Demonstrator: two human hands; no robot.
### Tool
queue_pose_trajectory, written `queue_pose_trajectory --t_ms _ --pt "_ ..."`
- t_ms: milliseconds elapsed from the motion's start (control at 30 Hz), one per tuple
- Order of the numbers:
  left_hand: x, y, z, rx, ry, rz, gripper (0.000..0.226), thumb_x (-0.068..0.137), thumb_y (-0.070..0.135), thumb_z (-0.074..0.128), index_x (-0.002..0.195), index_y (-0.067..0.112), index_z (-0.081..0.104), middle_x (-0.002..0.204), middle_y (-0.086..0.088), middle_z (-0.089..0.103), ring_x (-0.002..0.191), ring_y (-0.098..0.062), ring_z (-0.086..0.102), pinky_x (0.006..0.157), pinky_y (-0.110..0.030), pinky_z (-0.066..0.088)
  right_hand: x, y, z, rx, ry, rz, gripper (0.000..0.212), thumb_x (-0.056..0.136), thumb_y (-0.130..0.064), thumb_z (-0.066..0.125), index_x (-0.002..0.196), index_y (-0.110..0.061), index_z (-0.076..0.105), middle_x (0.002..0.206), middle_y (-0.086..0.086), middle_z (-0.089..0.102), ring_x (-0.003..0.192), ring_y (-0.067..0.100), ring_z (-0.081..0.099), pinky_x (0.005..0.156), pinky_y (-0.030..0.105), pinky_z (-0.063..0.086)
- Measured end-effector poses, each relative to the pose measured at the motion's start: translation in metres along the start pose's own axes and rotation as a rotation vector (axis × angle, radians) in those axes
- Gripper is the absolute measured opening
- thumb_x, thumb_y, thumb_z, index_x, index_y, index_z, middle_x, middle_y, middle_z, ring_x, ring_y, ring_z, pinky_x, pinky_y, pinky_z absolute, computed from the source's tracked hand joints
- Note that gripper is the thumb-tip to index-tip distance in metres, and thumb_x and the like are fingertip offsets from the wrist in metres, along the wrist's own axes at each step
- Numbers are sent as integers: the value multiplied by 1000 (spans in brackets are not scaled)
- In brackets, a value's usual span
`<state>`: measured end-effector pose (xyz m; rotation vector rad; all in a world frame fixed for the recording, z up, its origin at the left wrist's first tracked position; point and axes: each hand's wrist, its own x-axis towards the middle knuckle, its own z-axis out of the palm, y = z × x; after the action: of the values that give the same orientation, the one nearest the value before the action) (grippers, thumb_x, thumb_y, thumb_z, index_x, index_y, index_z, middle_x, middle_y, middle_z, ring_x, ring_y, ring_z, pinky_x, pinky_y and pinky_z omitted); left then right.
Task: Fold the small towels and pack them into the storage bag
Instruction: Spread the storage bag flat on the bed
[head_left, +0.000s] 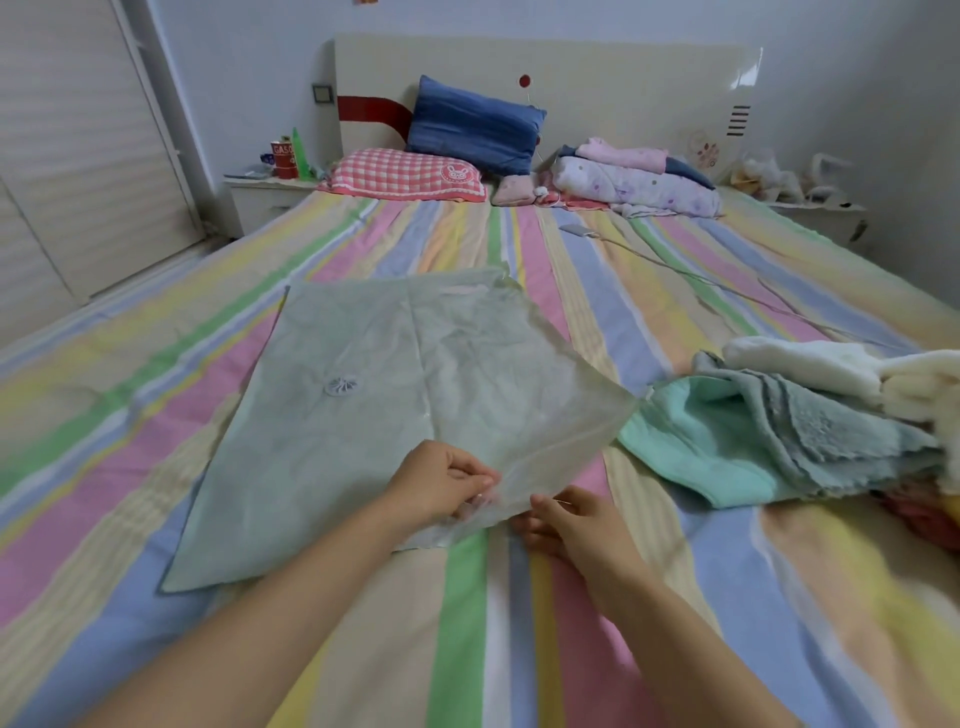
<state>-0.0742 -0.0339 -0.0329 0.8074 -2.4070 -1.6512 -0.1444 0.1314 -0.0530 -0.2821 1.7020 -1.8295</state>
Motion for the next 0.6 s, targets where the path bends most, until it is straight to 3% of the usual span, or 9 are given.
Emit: queue_pose_trajectory --t_ms 67,133,200,300,433,533,600 --pt "-4 -3 4 377 143 128 12 76 27 66 85 32 71 76 16 72 79 -7 67 73 -26 54 -1 2 4 -34 33 2 12 92 1 56 93 -2 68 78 13 71 66 20 65 61 24 57" --pt "-16 1 13 719 197 280 25 72 32 60 96 34 62 93 18 67 94 -7 62 79 -27 48 0 2 8 -73 83 14 14 90 1 55 94 1 68 77 15 70 63 19 63 60 26 56" --pt "-24 1 18 913 171 370 36 74 25 55 109 33 52 111 14 59 107 -13 54 84 -30 41 1 3 10 -108 128 17 15 88 1 54 93 2 68 75 17 70 62 20 65 61 31 57" --pt "-19 2 -3 1001 264 318 43 79 15 52 118 30 49 121 8 57 113 -19 53 87 -33 40 0 3 2 -181 205 20 16 85 2 54 88 -3 69 70 14 71 59 22 67 65 38 59" --pt "-8 34 -67 940 554 249 25 87 17 53 110 25 58 107 -2 68 101 -30 63 76 -34 46 0 5 -13 -320 268 -7 21 83 -1 49 85 -6 69 64 11 71 58 25 69 64 43 61" --pt "-9 68 -101 955 854 485 17 90 13 53 107 14 56 81 -11 68 75 -36 64 60 -38 44 -2 7 -15 -553 241 -64 18 84 -8 51 83 -16 67 63 1 71 62 18 70 66 43 59" --pt "-14 94 -107 958 967 667 11 84 4 58 93 9 54 64 -11 60 56 -33 56 49 -31 33 -3 9 -11 -772 216 -125 12 83 -16 52 79 -21 63 64 -3 70 67 16 68 70 39 55"
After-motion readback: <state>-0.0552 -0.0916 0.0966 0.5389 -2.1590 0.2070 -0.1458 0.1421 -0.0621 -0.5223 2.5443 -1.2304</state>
